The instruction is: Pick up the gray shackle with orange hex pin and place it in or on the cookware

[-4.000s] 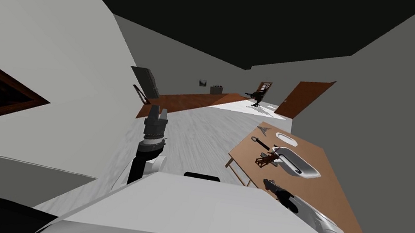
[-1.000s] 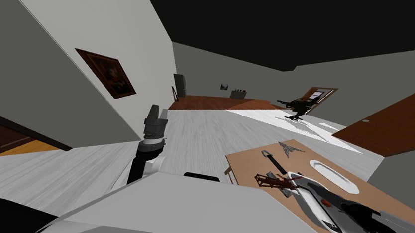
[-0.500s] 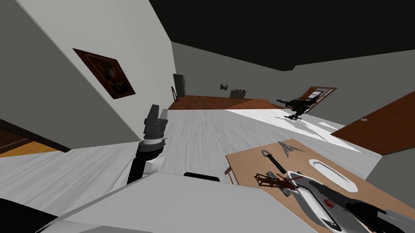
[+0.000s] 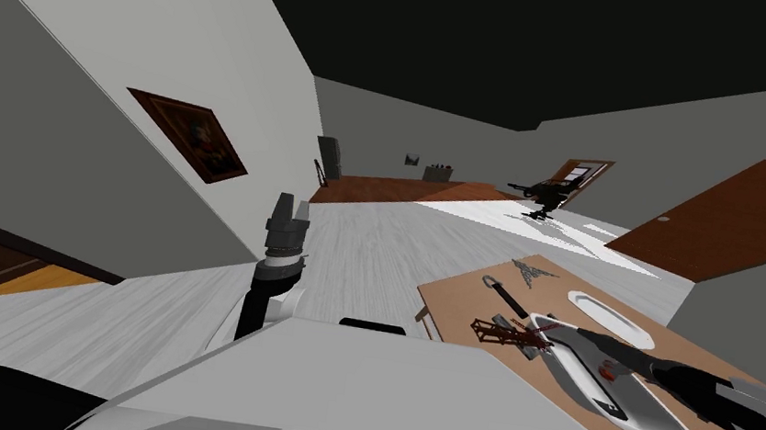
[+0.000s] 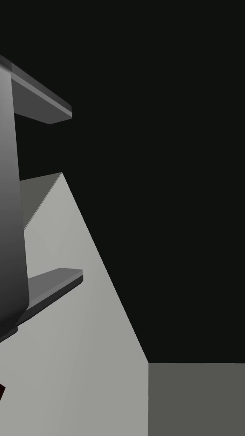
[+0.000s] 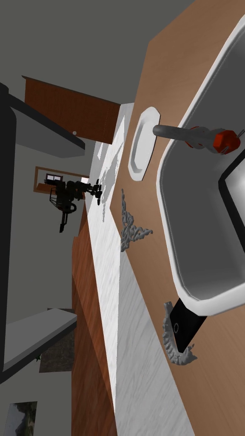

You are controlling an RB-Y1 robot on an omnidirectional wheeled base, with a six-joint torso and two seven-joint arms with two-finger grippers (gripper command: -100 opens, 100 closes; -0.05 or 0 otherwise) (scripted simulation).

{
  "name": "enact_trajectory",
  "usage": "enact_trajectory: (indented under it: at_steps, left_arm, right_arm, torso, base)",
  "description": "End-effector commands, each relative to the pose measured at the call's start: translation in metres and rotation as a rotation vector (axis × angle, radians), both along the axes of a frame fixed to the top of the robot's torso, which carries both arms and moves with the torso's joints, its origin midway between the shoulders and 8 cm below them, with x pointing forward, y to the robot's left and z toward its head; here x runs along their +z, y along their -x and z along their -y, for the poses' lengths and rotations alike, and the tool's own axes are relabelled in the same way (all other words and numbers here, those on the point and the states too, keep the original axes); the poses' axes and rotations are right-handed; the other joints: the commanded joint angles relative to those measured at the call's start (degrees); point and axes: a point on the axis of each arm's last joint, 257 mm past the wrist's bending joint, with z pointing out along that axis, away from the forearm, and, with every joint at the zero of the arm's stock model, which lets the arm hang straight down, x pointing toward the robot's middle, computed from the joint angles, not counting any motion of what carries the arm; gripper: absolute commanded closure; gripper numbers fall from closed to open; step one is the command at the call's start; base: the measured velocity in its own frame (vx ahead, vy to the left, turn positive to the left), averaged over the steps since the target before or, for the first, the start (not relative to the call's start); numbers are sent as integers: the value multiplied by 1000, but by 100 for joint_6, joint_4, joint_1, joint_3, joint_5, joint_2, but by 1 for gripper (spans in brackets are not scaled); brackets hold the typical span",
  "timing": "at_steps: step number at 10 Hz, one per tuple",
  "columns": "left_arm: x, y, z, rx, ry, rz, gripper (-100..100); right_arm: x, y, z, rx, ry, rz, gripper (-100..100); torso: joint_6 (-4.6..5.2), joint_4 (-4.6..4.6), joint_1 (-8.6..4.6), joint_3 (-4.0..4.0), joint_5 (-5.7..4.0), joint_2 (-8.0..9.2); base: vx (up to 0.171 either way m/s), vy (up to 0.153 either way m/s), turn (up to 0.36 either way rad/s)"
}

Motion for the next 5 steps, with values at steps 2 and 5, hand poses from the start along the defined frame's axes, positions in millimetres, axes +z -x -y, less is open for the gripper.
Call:
enact_trajectory:
  at_steps: [2, 5]
  left_arm:
    - [0, 0, 0, 0, 0, 0, 0]
    - [0, 0, 0, 0, 0, 0, 0]
  right_arm:
    - [17, -4, 3, 5, 3, -1, -100]
    - [14, -1, 3, 4, 2, -1, 0]
  torso:
    - [0, 0, -1, 0, 0, 0]
    - [-1, 0, -10, 0, -4, 1]
  base:
    - [2, 21, -23]
    - [0, 3, -2]
